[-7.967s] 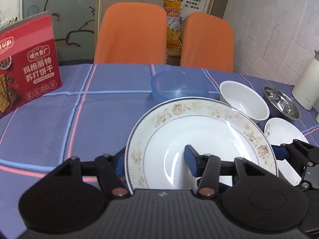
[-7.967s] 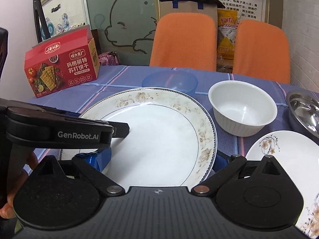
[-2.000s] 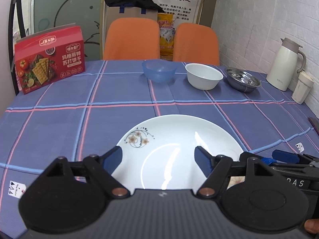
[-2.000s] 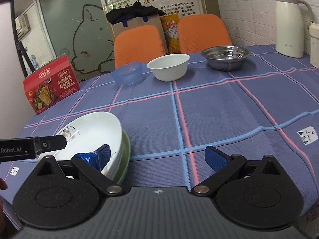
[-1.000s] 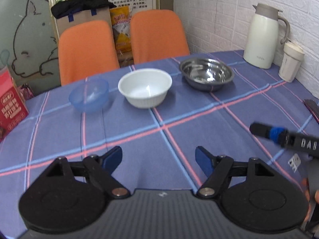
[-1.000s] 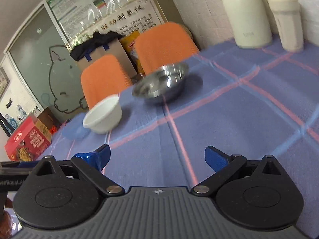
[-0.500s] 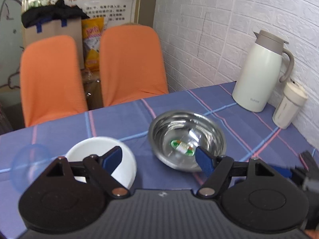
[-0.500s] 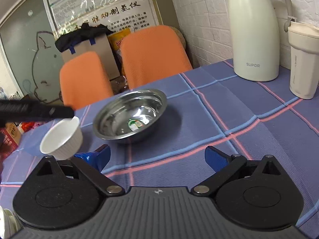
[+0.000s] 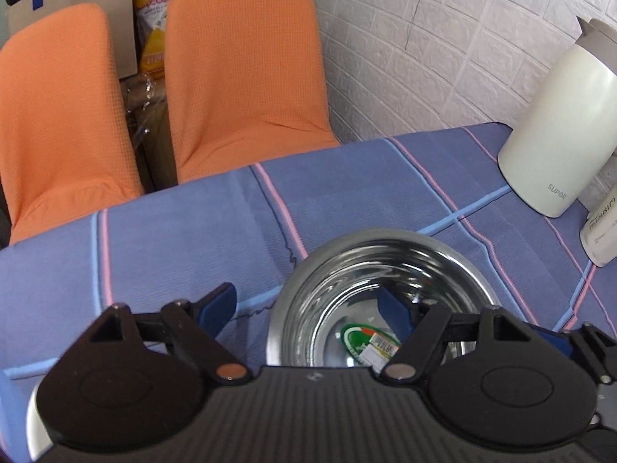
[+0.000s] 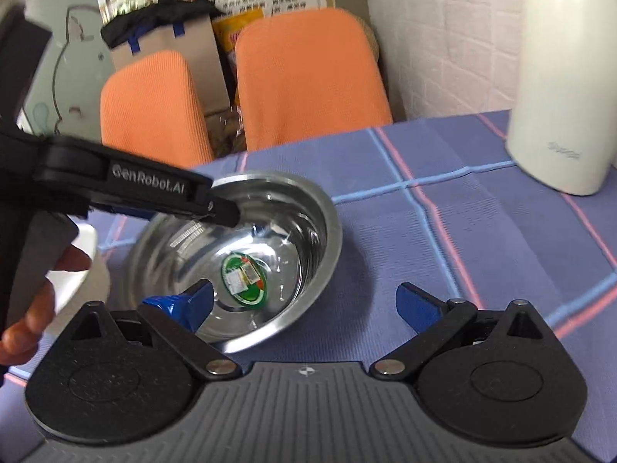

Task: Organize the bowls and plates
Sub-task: 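Grasp the steel bowl rim with both grippers, then lift the steel bowl and carry it toward the white bowl, then lower the steel bowl onto the table and open both grippers, then grasp the white ceramic bowl rim with both grippers, then carry the white bowl over the steel bowl and lower it inside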

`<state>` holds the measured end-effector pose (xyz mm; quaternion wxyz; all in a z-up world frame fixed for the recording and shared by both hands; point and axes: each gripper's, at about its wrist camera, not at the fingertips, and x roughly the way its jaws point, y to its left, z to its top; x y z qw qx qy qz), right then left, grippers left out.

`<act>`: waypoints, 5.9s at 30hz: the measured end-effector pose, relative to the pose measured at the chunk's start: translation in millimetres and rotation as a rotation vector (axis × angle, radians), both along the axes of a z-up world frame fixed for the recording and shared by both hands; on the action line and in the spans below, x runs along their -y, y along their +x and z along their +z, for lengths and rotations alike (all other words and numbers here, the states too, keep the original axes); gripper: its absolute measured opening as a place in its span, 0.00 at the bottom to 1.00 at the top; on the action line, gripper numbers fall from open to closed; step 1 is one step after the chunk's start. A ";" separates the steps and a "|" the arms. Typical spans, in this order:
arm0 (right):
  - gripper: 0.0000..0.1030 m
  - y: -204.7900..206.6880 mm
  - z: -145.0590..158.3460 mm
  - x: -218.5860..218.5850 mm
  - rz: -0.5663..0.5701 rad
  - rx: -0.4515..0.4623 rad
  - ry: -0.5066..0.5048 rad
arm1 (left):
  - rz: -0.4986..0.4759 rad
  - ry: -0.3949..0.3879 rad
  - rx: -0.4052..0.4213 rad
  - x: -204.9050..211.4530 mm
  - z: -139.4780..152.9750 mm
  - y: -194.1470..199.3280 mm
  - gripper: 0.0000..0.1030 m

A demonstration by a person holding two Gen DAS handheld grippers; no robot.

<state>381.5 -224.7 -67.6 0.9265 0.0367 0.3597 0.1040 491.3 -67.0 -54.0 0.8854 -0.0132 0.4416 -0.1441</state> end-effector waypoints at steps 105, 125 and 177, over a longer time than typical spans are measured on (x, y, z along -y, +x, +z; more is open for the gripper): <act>0.80 -198.7 54.0 -40.7 0.106 0.125 0.056 | 0.091 -0.026 0.204 -138.8 54.8 -291.7 0.71; 0.80 -92.3 47.9 -117.0 0.339 0.041 -0.189 | 0.038 -0.014 0.181 -167.7 69.4 -149.8 0.72; 0.79 -53.7 34.6 -163.1 0.486 0.145 -0.270 | -0.108 -0.027 0.043 -134.0 23.8 -96.4 0.46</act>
